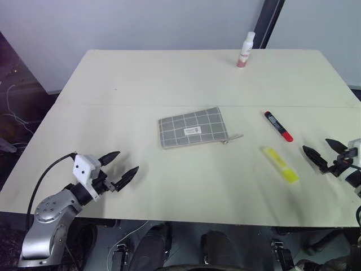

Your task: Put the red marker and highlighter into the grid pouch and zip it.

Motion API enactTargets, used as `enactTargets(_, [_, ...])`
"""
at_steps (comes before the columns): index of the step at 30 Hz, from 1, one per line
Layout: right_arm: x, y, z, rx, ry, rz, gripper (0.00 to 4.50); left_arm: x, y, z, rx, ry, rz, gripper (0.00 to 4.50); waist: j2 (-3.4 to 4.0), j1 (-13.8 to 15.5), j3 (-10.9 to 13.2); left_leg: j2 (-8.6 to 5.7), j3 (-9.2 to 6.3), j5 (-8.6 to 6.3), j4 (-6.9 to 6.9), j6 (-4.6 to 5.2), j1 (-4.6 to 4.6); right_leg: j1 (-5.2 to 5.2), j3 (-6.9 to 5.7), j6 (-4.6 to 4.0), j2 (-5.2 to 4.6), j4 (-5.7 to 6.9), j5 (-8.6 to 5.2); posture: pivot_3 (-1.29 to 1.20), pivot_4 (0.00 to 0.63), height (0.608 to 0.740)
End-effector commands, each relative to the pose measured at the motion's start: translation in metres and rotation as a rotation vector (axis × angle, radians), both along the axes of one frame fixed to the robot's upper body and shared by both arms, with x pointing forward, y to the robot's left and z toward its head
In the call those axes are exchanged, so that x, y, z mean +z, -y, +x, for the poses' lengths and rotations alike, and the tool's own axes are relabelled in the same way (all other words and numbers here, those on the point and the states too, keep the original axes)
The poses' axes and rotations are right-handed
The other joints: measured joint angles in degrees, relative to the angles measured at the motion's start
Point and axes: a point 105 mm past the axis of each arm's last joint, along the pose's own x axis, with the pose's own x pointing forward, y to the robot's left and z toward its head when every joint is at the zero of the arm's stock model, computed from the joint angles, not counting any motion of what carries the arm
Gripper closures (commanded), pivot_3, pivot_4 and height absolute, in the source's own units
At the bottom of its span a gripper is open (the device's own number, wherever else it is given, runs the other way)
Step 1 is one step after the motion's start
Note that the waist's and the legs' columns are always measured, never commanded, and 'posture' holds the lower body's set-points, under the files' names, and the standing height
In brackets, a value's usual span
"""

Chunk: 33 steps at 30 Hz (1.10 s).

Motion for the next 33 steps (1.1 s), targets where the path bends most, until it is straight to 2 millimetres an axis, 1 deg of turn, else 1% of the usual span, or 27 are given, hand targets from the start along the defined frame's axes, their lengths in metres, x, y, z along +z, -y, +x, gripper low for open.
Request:
enactTargets(1, [0.017, 0.006, 0.001, -0.010, 0.046, -0.033, 0.04, 0.008, 0.000, -0.001, 0.000, 0.043, 0.014, 0.02, 0.00, 0.0, 0.0, 0.00, 0.00, 0.00, 0.00, 0.00, 0.00, 0.00, 0.00, 0.00, 0.00, 0.00, 0.00, 0.00, 0.150, 0.740])
enactTargets(4, [0.017, 0.006, 0.001, -0.010, 0.044, -0.035, 0.04, 0.008, -0.003, 0.003, 0.024, 0.039, 0.012, 0.02, 0.00, 0.0, 0.0, 0.00, 0.00, 0.00, 0.00, 0.00, 0.00, 0.00, 0.00, 0.00, 0.00, 0.00, 0.00, 0.00, 0.150, 0.740])
enactTargets(7, [0.018, 0.007, 0.002, -0.015, 0.046, -0.037, 0.04, 0.007, -0.003, 0.003, 0.016, 0.034, 0.039, 0.02, 0.00, 0.0, 0.0, 0.00, 0.00, 0.00, -0.01, 0.00, 0.00, 0.00, 0.00, 0.00, 0.00, 0.00, 0.00, 0.00, 0.150, 0.740])
enactTargets(9, [0.018, 0.008, 0.002, -0.020, 0.048, -0.041, 0.04, 0.010, 0.001, 0.002, -0.013, 0.044, 0.025, 0.02, 0.00, -0.1, 0.0, 0.00, 0.00, 0.00, 0.00, 0.00, 0.00, 0.00, 0.00, 0.00, 0.00, 0.00, 0.00, 0.00, 0.150, 0.740])
enactTargets(13, [0.018, 0.006, 0.003, -0.020, 0.050, -0.045, 0.04, 0.010, 0.001, 0.002, -0.014, 0.041, 0.017, 0.02, 0.00, 0.0, 0.0, 0.00, 0.00, 0.00, 0.00, 0.00, 0.00, 0.00, 0.00, 0.00, 0.00, 0.00, 0.00, 0.00, 0.150, 0.740])
enactTargets(22, [0.022, 0.003, 0.012, -0.010, 0.060, -0.044, 0.04, 0.016, 0.005, 0.000, -0.023, 0.069, -0.008, 0.02, 0.00, -0.1, 0.0, 0.00, 0.00, 0.00, 0.00, 0.00, 0.00, 0.00, 0.00, 0.00, 0.00, 0.00, 0.00, 0.00, 0.150, 0.740])
enactTargets(28, [0.025, -0.005, 0.019, 0.009, 0.079, -0.026, 0.04, 0.013, 0.009, -0.002, -0.031, 0.056, -0.018, 0.02, 0.00, 0.0, 0.0, 0.00, 0.00, 0.00, -0.01, 0.00, 0.00, 0.00, 0.00, 0.00, 0.00, 0.00, 0.00, 0.00, 0.150, 0.740])
enactTargets(31, [0.026, -0.016, 0.023, 0.048, 0.090, 0.008, 0.04, 0.013, 0.006, 0.000, -0.023, 0.059, -0.001, 0.02, 0.00, 0.0, 0.0, 0.00, 0.00, 0.00, 0.00, 0.00, 0.00, 0.00, 0.00, 0.01, 0.00, 0.00, 0.00, 0.00, 0.150, 0.740])
enactTargets(32, [0.030, -0.027, 0.028, 0.083, 0.107, 0.024, 0.59, 0.015, 0.002, 0.006, 0.003, 0.084, 0.015, 0.00, 0.00, 0.0, 0.0, 0.00, 0.00, 0.00, 0.00, 0.00, 0.00, 0.00, 0.00, 0.01, 0.00, 0.01, 0.00, 0.00, 0.150, 0.740])
enactTargets(33, [0.036, -0.041, 0.034, 0.121, 0.130, 0.032, 0.88, 0.018, -0.003, 0.013, 0.038, 0.118, 0.039, 0.00, 0.01, -0.1, 0.0, 0.00, 0.00, 0.00, 0.00, 0.00, 0.00, 0.00, 0.00, 0.00, 0.00, 0.02, 0.00, 0.00, 0.150, 0.740])
